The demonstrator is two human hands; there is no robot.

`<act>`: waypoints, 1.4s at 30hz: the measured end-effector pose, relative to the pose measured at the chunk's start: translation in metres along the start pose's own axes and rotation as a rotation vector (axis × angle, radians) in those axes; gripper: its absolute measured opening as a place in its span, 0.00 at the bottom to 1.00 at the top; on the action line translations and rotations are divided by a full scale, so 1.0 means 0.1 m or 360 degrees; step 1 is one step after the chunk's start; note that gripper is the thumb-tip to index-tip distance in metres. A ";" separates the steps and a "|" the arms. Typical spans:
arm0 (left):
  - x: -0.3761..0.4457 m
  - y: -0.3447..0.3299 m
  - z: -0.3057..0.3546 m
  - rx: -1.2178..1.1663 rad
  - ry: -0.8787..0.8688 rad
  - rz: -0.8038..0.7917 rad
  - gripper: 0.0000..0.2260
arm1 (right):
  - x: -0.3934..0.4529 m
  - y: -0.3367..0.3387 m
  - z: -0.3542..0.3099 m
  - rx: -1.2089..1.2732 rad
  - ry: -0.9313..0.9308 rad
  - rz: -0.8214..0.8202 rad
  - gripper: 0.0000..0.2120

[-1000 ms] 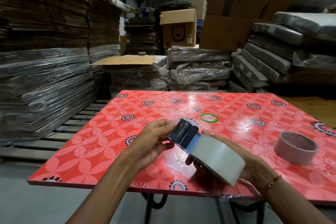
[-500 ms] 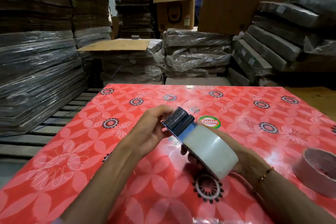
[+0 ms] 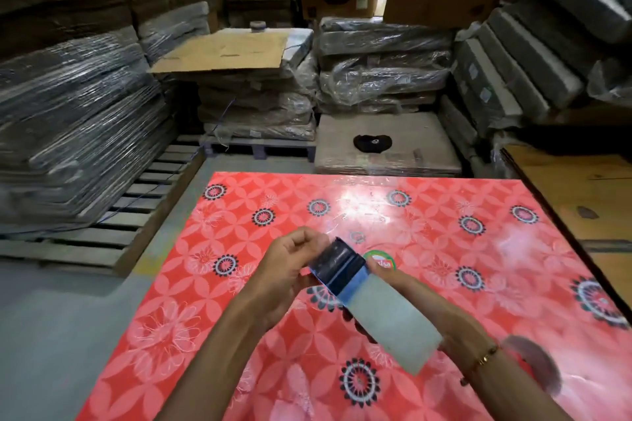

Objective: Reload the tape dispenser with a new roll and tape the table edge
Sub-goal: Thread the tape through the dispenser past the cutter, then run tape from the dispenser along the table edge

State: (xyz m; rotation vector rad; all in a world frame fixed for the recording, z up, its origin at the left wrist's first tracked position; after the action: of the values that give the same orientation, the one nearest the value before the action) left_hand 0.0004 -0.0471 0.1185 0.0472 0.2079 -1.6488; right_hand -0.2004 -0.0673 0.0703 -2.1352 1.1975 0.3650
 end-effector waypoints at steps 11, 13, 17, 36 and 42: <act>-0.27 -0.38 0.34 -0.0282 0.0274 -0.0025 0.06 | -0.51 -0.06 -0.19 0.0211 -0.0207 -0.0362 0.41; -0.27 -0.43 0.29 -0.0389 0.0328 -0.0070 0.07 | -0.57 -0.05 -0.18 0.0259 -0.0217 -0.0372 0.44; -0.26 -0.44 0.28 -0.0307 0.0367 -0.0133 0.06 | -0.60 -0.03 -0.21 0.0248 -0.0071 -0.0429 0.35; 0.17 0.00 0.40 0.0986 -0.0076 -0.0453 0.14 | -0.70 -0.24 -0.05 -0.0284 0.0424 0.0150 0.26; 0.11 -0.19 0.23 0.1153 -0.0196 -0.0590 0.16 | -0.91 -0.35 0.25 -0.0531 0.0413 0.0669 0.17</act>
State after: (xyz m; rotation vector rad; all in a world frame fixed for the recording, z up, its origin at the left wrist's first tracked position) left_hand -0.0176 -0.0605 0.1410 0.4777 -0.5113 -2.0137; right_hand -0.2188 0.0212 0.1136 -2.2466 1.8563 0.5108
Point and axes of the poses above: each hand's wrist, its own x-axis towards the middle knuckle, its own y-axis out of the back of the hand, z = x × y, the point moved 2 cm from there along x, towards the middle knuckle, and after that the axes turned 7 degrees about x, right-handed, at the moved point
